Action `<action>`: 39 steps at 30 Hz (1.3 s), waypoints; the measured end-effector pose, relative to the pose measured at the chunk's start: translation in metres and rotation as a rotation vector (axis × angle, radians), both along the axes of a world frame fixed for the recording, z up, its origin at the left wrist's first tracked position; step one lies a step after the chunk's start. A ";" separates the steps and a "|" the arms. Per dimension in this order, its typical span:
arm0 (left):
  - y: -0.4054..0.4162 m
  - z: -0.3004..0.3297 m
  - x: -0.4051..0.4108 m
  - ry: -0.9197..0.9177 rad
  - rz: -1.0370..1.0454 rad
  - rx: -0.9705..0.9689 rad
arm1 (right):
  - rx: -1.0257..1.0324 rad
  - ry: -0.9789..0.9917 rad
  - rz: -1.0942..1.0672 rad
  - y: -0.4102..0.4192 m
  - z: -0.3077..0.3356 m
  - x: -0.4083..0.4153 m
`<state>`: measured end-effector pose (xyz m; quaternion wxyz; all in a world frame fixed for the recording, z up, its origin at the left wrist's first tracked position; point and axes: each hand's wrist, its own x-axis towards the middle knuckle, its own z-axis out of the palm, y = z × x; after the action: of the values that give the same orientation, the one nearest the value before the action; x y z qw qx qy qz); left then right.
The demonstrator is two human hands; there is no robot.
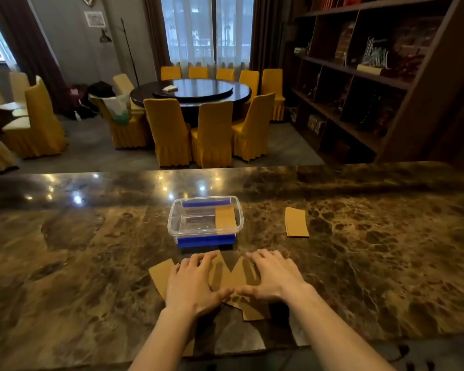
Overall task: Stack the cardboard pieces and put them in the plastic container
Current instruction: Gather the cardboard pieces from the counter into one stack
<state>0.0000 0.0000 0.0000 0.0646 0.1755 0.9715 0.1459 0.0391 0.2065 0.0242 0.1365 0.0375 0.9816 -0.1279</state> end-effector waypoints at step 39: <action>0.096 0.012 -0.009 -0.598 0.406 1.065 | -1.511 0.205 -0.798 0.052 -0.033 -0.021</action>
<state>-0.0089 0.0961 0.0120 0.2078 -0.0519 0.7198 0.6603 0.0180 0.2585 -0.0092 -0.0197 0.2672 0.5539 -0.7883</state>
